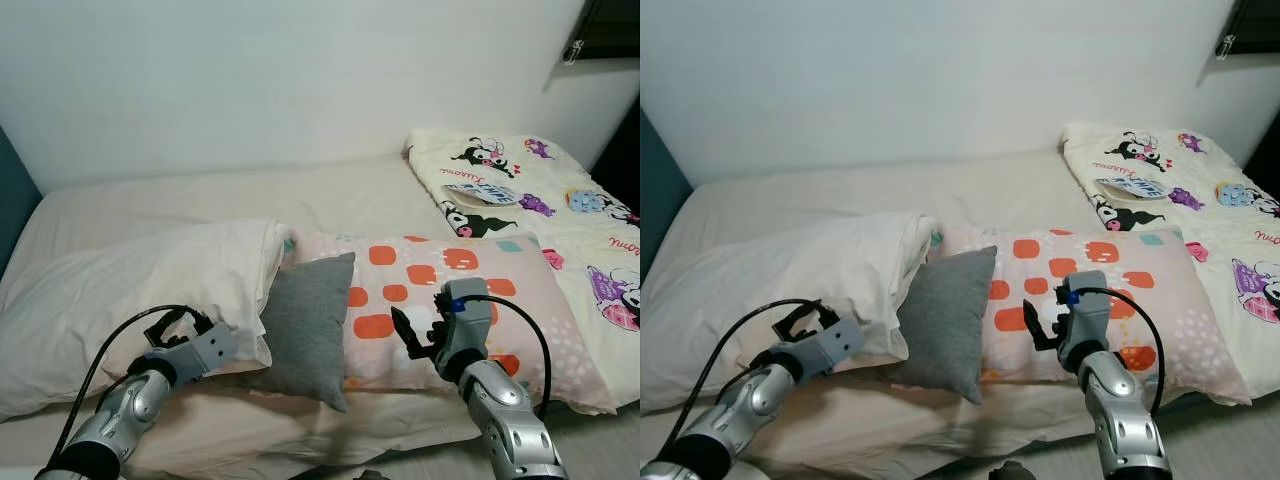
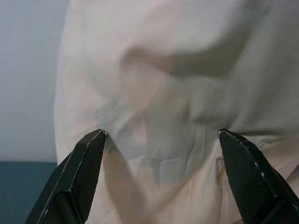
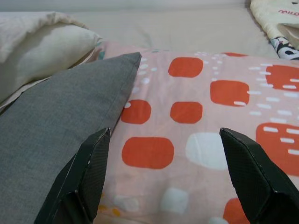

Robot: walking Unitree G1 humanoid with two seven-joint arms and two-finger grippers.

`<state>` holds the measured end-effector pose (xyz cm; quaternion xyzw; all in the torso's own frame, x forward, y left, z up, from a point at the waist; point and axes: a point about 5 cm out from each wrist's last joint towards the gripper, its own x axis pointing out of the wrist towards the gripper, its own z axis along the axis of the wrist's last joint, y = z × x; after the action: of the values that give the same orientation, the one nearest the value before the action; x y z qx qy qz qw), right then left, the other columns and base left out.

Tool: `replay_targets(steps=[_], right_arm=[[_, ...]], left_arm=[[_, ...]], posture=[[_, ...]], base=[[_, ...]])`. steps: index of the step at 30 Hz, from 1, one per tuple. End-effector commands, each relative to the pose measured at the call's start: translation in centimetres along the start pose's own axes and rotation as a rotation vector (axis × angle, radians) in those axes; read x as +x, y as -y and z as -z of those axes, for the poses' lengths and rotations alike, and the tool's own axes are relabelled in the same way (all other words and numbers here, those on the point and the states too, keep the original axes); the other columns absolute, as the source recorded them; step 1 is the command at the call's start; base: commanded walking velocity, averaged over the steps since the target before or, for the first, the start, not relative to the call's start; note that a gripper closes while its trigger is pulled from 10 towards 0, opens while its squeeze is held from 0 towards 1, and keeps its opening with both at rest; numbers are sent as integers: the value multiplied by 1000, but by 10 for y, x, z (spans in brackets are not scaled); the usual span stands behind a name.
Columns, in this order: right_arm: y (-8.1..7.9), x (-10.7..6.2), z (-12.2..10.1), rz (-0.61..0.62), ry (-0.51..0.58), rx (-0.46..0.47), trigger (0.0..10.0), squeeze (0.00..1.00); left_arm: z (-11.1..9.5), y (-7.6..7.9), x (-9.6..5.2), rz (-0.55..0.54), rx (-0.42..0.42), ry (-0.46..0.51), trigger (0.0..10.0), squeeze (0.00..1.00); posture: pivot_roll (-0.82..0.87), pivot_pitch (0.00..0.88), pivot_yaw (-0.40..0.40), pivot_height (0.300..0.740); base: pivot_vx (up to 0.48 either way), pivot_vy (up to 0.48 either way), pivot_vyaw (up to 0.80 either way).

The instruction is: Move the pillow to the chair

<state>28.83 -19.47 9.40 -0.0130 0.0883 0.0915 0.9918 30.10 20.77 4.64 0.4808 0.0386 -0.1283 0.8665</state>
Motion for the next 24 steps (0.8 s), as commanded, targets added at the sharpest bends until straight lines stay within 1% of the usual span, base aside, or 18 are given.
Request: replay_targets(steps=[1, 2, 5, 11, 13, 15, 16, 17, 18, 19, 20, 22, 23, 24], right_arm=[[-1, -2, 1, 2, -11, 16, 10000, 0], [-2, -6, 1, 5, -15, 19, 10000, 0], [-1, -9, 1, 8, -19, 23, 10000, 0], [-1, -13, 1, 11, -22, 26, 10000, 0], [-1, -17, 1, 16, -28, 33, 10000, 0], [-1, -17, 1, 16, -28, 33, 10000, 0], [-2, -19, 1, 18, -28, 38, 10000, 0], [-2, -19, 1, 18, -28, 38, 10000, 0], [-2, -22, 1, 19, -29, 43, 10000, 0], [-2, -22, 1, 19, -29, 43, 10000, 0], [-2, -23, 1, 21, -30, 45, 10000, 0], [-2, -23, 1, 21, -30, 45, 10000, 0], [-2, -25, 1, 23, -31, 47, 10000, 0], [-2, -25, 1, 23, -31, 47, 10000, 0]], left_arm=[[1, 6, -1, 32, 18, 5, 10000, 0], [1, 9, -3, 51, 32, 7, 10000, 0], [3, 13, -6, 75, 39, 6, 10000, 0], [9, 20, -12, 108, 52, -10, 10000, 0], [19, 27, -20, 92, 11, -64, 10000, 0], [19, 27, -20, 92, 11, -64, 10000, 0], [22, 31, -23, 75, -20, -91, 10000, 0], [22, 31, -23, 75, -20, -91, 10000, 0], [24, 35, -26, 38, -70, -122, 10000, 0], [24, 35, -26, 38, -70, -122, 10000, 0], [25, 37, -26, -19, -133, -157, 10000, 0], [25, 37, -26, -19, -133, -157, 10000, 0], [25, 38, -25, -76, -196, -183, 10000, 0], [25, 38, -25, -76, -196, -183, 10000, 0]], posture=[[-27, 107, -8, 661], [-31, 122, -4, 661], [-34, 132, -1, 661], [-35, 142, 2, 661], [-34, 154, 5, 661], [-34, 154, 5, 661], [-40, 159, 11, 661], [-40, 159, 11, 661], [-45, 160, 12, 661], [-45, 160, 12, 661], [-48, 161, 12, 661], [-48, 161, 12, 661], [-55, 163, 10, 661], [-55, 163, 10, 661]], base=[[0, 0, 0], [0, 0, 0], [0, 0, 0], [0, 0, 0], [0, 0, 0], [0, 0, 0], [0, 0, 0], [0, 0, 0], [0, 0, 0], [0, 0, 0], [0, 0, 0], [0, 0, 0], [0, 0, 0], [0, 0, 0]])
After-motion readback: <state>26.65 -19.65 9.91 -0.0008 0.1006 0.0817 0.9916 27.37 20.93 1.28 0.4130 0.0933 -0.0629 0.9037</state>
